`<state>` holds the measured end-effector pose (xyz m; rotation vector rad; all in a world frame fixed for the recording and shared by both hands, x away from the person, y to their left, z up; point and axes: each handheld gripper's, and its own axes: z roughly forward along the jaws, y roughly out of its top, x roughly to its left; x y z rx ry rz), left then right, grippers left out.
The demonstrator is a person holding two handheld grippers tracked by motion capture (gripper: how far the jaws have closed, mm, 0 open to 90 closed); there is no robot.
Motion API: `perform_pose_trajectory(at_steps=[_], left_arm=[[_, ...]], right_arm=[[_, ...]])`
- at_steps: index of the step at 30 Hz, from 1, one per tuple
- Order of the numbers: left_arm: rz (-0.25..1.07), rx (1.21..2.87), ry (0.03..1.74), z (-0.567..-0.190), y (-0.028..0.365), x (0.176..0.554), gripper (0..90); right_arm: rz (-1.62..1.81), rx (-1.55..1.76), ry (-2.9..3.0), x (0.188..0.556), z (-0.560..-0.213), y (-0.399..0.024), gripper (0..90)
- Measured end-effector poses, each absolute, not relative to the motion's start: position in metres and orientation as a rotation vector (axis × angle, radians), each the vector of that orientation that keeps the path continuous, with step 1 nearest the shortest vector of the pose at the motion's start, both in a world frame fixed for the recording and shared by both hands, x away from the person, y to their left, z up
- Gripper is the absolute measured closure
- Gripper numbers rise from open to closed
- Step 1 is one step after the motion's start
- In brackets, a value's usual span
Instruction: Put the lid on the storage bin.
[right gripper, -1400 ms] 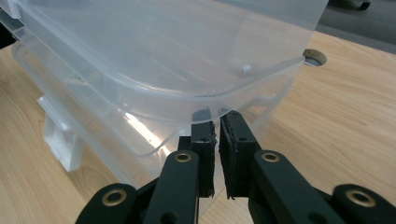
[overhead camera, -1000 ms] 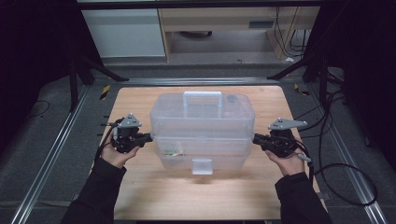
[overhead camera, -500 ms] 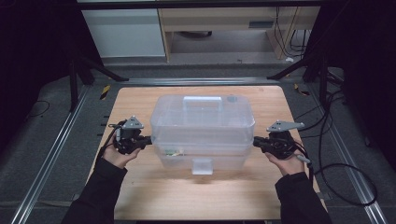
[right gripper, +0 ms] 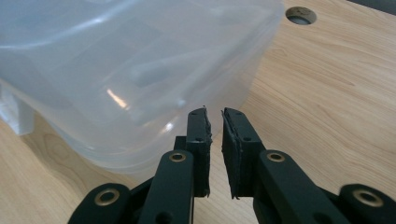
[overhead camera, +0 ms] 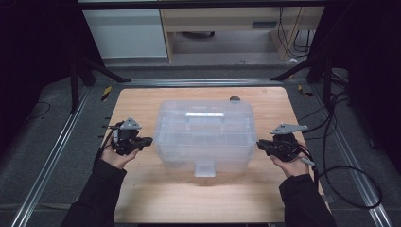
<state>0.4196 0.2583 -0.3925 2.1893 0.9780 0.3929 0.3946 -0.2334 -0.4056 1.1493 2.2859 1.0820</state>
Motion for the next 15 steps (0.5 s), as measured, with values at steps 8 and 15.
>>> perform_pose_trajectory(at_steps=[8, 15], left_arm=[[0.417, 2.146, 1.08, -0.403, 0.279, 0.429, 77.1], [0.461, 2.141, 1.159, -0.416, 0.294, 0.437, 65.7]], right_arm=[[1.071, 1.218, 2.179, 0.399, -0.412, -0.253, 64.0], [1.011, 1.266, 2.078, 0.404, -0.424, -0.271, 41.1]])
